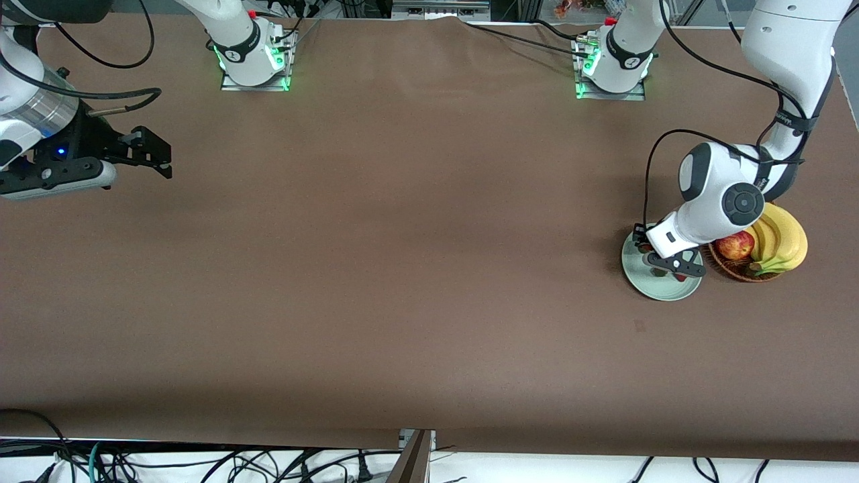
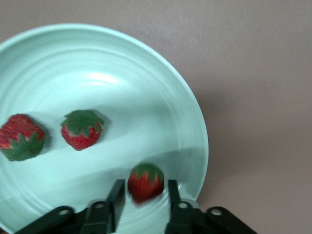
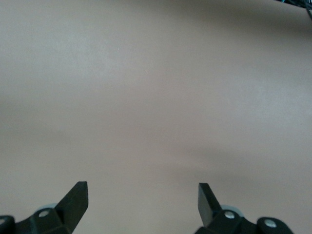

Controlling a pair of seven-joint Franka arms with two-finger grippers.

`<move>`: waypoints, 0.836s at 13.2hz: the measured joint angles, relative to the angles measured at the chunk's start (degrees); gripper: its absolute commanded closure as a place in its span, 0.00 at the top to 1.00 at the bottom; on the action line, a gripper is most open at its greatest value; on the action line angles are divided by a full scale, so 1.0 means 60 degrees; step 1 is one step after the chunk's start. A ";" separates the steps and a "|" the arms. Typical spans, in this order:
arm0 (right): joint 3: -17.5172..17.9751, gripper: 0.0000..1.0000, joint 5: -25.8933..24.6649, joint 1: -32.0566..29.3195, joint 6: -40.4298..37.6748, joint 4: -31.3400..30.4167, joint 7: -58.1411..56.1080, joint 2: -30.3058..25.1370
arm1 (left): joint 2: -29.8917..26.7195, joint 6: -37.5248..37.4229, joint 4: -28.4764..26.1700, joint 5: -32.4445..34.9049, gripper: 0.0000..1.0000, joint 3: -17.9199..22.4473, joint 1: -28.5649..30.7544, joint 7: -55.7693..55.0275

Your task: Collect all strawberries into plate

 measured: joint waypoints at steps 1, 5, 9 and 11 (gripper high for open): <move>0.0005 0.99 -0.0013 0.0000 -0.0002 0.0041 -0.0009 0.0028 | -0.0026 0.0039 0.0038 0.0000 1.00 0.0009 0.0031 -0.0004; 0.0011 0.99 -0.0169 -0.0013 0.0050 0.0098 -0.0016 0.0096 | -0.0876 -0.0030 0.0558 -0.0077 1.00 -0.0020 0.0133 -0.0032; 0.0052 0.99 -0.0341 -0.0009 0.0138 0.0154 -0.0053 0.0099 | -0.1890 -0.3050 0.2216 -0.1274 1.00 -0.0083 -0.0106 -0.0293; 0.0046 0.99 -0.0424 -0.0026 0.0138 0.0154 -0.0053 0.0153 | -0.2072 -0.4990 0.3463 -0.1322 1.00 0.0089 -0.0549 -0.1149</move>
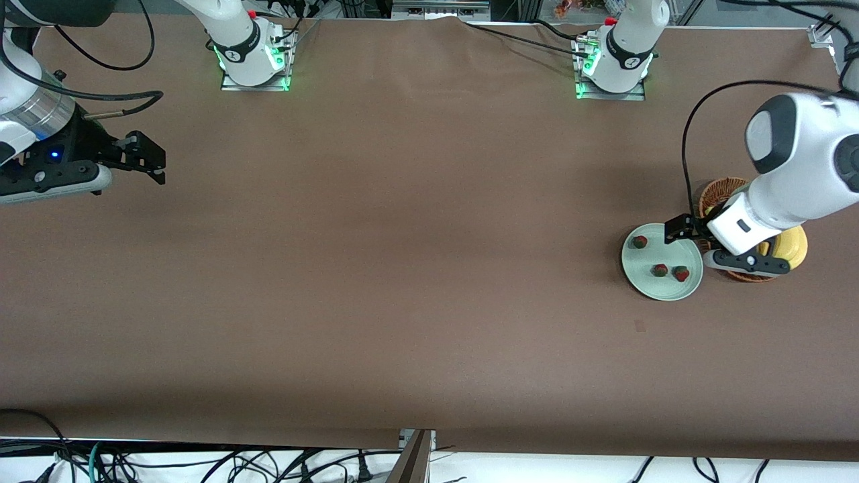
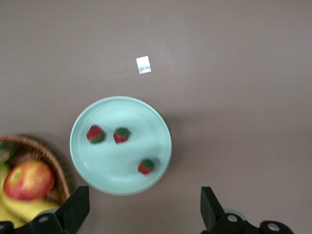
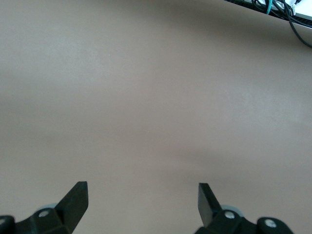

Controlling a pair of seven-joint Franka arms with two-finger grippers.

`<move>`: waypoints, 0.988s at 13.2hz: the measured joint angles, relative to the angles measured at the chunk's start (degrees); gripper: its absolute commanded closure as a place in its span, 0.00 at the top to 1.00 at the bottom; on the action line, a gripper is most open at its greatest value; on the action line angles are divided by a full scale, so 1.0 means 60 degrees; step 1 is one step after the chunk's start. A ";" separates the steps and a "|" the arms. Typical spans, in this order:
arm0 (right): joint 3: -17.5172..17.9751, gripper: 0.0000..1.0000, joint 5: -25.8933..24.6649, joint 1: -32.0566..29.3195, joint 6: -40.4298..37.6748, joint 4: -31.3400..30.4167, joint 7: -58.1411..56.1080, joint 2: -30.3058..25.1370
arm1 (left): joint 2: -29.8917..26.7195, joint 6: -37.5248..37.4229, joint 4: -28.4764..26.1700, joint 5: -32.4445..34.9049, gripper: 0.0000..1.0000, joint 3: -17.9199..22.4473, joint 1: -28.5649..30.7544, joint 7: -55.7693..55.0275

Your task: Collect all strawberries into plate

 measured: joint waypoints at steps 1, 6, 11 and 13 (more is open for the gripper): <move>-0.0003 0.99 -0.0004 -0.0010 0.0000 0.0000 0.0000 0.0049 | -0.0108 -0.0740 0.0504 -0.0001 1.00 0.0155 -0.0285 -0.0443; -0.0002 0.99 -0.0004 -0.0017 0.0000 0.0006 0.0001 0.0110 | -0.1058 -0.2881 0.1759 -0.0001 1.00 0.1032 -0.0879 -0.0857; 0.0246 0.99 -0.0004 -0.0364 -0.0021 0.0006 0.0000 0.0135 | -0.1305 -0.3906 0.1956 0.0535 1.00 0.1187 -0.1485 -0.1325; 0.1180 0.99 -0.0003 -0.1441 -0.0022 0.0006 -0.0031 0.0188 | -0.1305 -0.3907 0.1956 0.0571 1.00 0.1192 -0.1614 -0.1408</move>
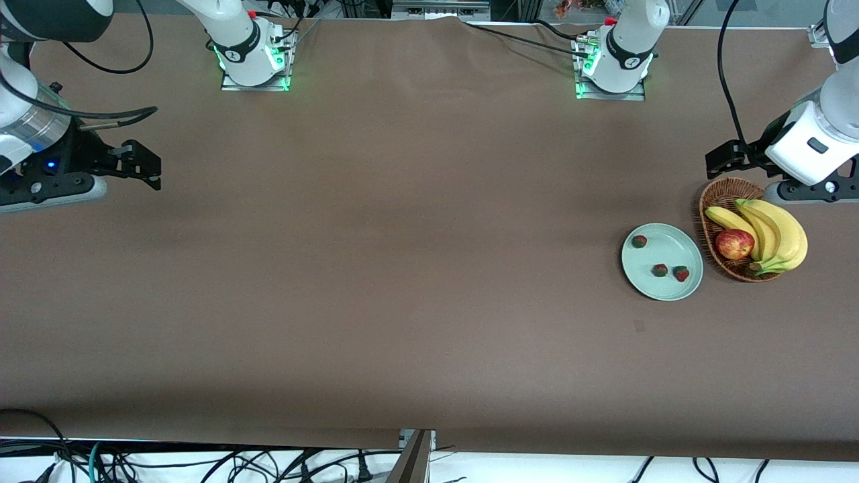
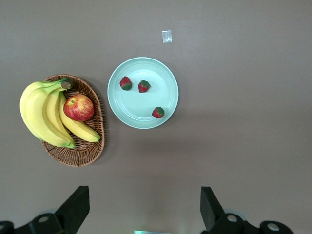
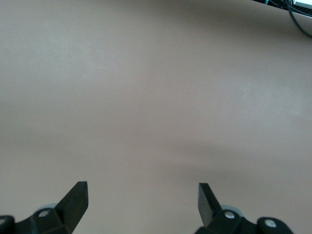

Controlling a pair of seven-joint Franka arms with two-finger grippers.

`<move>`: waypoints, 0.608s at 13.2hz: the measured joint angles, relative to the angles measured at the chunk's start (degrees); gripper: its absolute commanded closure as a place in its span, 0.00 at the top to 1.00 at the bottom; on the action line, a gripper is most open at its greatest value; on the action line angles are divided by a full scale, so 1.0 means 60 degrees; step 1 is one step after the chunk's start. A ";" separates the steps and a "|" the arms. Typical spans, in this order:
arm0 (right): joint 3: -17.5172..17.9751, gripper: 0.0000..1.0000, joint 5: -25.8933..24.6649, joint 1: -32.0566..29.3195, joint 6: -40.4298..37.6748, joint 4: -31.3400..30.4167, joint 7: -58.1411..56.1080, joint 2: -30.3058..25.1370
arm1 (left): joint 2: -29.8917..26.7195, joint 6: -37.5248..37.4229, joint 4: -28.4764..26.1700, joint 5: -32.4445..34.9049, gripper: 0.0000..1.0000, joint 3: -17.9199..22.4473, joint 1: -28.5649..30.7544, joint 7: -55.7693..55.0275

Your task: Collect all strawberries into plate

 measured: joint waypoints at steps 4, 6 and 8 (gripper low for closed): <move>0.0736 0.99 0.0000 -0.0643 0.0000 0.0001 -0.0008 0.0020 | 0.0000 0.0000 0.0000 -0.0404 1.00 0.0094 -0.0001 0.0051; 0.0751 0.99 0.0000 -0.0646 -0.0092 0.0002 -0.0004 0.0020 | 0.0003 0.0000 0.0000 -0.0520 1.00 0.0187 0.0025 0.0081; 0.0751 0.99 0.0000 -0.0655 -0.0326 0.0002 0.0000 0.0019 | 0.0054 0.0009 0.0038 -0.0538 1.00 0.0245 0.0041 0.0087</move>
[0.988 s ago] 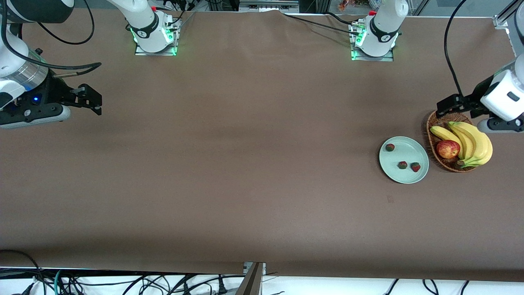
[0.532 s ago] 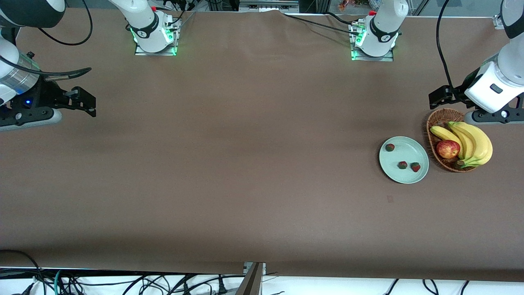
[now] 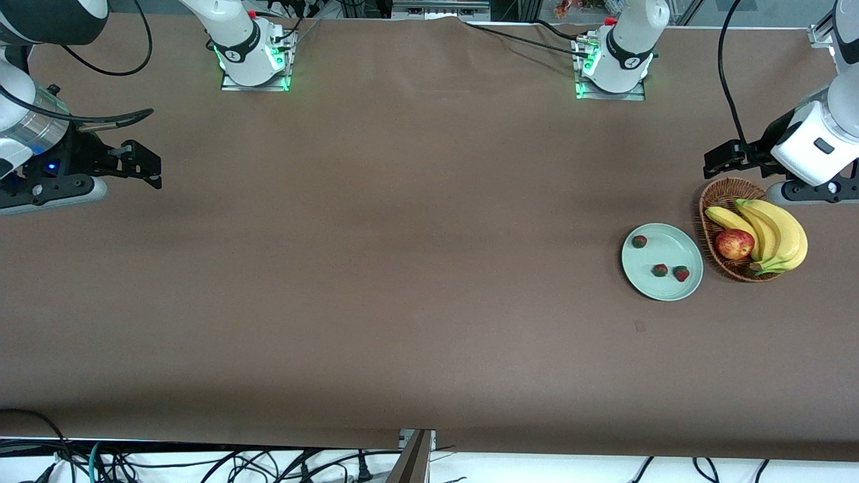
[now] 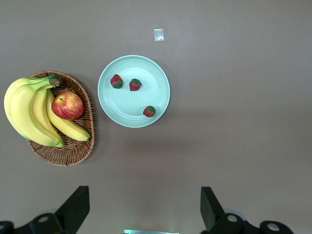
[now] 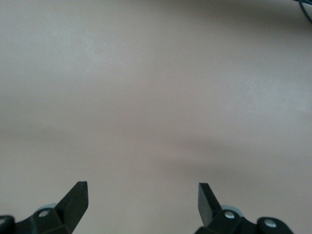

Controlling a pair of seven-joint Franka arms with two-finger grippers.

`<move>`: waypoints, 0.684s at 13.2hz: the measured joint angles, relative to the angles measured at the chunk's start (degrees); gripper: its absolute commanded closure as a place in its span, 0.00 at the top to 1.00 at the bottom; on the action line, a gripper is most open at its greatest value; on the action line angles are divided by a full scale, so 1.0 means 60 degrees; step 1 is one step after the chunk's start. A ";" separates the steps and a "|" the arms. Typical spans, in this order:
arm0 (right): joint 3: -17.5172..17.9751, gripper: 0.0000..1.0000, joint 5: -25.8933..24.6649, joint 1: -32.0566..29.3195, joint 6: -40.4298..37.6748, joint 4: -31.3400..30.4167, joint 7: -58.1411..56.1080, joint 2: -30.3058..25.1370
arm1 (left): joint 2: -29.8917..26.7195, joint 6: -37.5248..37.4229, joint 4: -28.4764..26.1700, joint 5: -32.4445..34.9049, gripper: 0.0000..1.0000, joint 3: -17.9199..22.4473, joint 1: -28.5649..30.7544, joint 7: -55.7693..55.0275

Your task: Collect all strawberries into plate

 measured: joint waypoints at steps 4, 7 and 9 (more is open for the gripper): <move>0.0001 0.99 0.0000 -0.0005 -0.0135 -0.0003 0.0001 0.0000 | 0.0525 -0.0114 0.0841 -0.0002 1.00 0.0013 -0.0001 0.0000; 0.0001 0.99 0.0000 -0.0018 -0.0167 -0.0050 0.0002 0.0001 | 0.0668 -0.0133 0.0950 -0.0002 1.00 0.0012 -0.0002 0.0000; 0.0001 0.99 0.0000 -0.0025 -0.0170 -0.0074 0.0002 0.0002 | 0.0674 -0.0138 0.0961 -0.0002 1.00 0.0012 -0.0002 0.0000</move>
